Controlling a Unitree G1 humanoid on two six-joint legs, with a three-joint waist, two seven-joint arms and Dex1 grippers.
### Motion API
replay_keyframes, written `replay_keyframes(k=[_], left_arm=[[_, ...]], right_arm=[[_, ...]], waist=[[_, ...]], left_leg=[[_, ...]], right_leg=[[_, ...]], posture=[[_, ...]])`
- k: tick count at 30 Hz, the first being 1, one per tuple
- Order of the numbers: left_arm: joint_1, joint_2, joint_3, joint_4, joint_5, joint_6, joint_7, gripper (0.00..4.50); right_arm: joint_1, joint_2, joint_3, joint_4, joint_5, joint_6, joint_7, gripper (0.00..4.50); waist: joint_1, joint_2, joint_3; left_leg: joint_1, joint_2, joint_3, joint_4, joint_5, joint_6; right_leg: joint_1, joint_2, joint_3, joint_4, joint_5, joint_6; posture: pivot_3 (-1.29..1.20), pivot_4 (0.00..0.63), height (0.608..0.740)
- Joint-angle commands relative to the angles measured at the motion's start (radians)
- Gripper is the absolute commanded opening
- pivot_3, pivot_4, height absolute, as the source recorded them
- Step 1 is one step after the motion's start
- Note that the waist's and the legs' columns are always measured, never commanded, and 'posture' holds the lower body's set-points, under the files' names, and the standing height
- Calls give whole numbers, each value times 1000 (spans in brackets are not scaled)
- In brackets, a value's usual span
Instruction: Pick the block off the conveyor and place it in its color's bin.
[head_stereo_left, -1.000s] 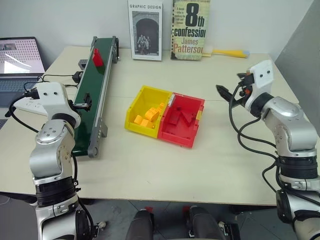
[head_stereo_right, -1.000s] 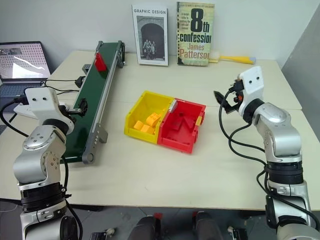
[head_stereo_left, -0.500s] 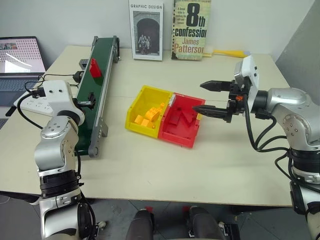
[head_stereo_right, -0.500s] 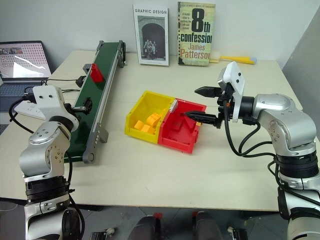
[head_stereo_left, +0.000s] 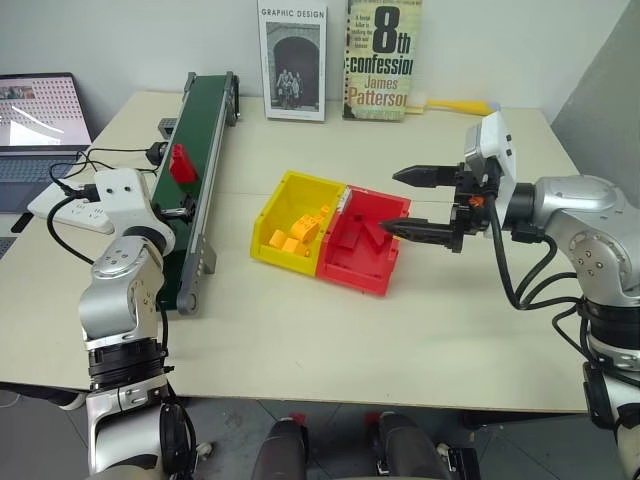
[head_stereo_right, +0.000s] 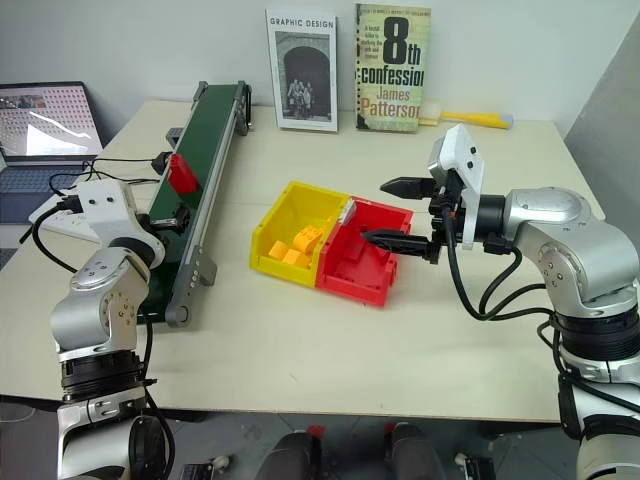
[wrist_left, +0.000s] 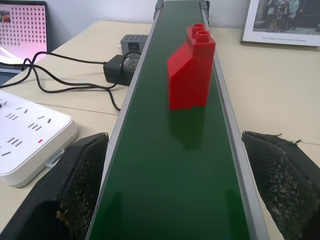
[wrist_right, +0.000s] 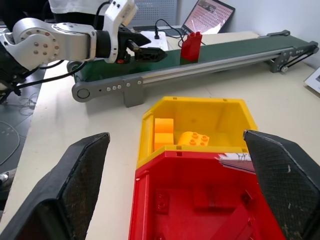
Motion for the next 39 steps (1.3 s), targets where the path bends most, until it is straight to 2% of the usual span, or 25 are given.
replay_keyframes(k=[1, 6, 7, 8, 17, 21, 27, 31, 39], left_arm=[[-20, -2, 8, -9, -3, -34, 6, 4471], [-23, -9, 5, -5, -4, -43, 8, 4471], [-26, -12, 9, 0, -7, -43, 12, 4103], [-29, -15, 15, 4, -10, -42, 18, 4022], [-25, -12, 31, -18, -40, 2, 31, 2186], [-25, -10, 28, -67, -60, 44, 32, 1523], [-93, 6, -30, -106, -89, 96, -29, 1528], [-190, 4, -126, -83, -141, 132, -176, 1528], [-306, -9, -377, 5, -152, 105, -496, 1528]], right_arm=[[-1, -18, -28, -37, 13, -6, -10, 4500], [2, -25, -37, -44, 15, 1, -23, 4500], [2, -27, -36, -42, 14, -1, -24, 4500], [1, -28, -36, -42, 14, -2, -25, 4500], [-5, -27, -32, -25, 4, -23, -30, 4500], [2, -27, -31, -22, -4, -34, -37, 4500], [38, -49, -53, -62, -6, -15, -70, 4500], [90, -92, -77, -138, 0, 19, -102, 4500], [206, -213, -148, -301, 19, 125, -168, 4500]], waist=[[0, 0, 0], [0, 0, 0], [0, 0, 0], [0, 0, 0], [0, 0, 0], [0, 0, 0], [0, 0, 0], [19, 0, 0], [19, 0, 0]], left_leg=[[0, 0, 0, 0, 0, 0], [0, 0, 0, 0, 0, 0], [0, 0, 0, 0, 0, 0], [0, 0, 0, 0, 0, 0], [0, 0, 0, 0, 0, 0], [0, 0, 0, 0, 0, 0], [0, 0, 0, 0, 0, 0], [-2, -1, -2, 1, 0, 0], [-1, -1, 0, 0, 1, -1]], right_leg=[[0, 0, 0, 0, 0, 0], [0, 0, 0, 0, 0, 0], [0, 0, 0, 0, 0, 0], [0, 0, 0, 0, 0, 0], [0, 0, 0, 0, 0, 0], [0, 0, 0, 0, 0, 0], [0, 0, 0, 0, 0, 0], [0, 0, -2, 0, 0, 0], [0, 1, 0, -1, 0, 0]], posture=[[0, 150, 740], [0, 150, 740], [0, 150, 740], [0, 150, 740], [0, 150, 740], [0, 150, 740], [0, 150, 740], [0, 150, 740], [0, 150, 740]])
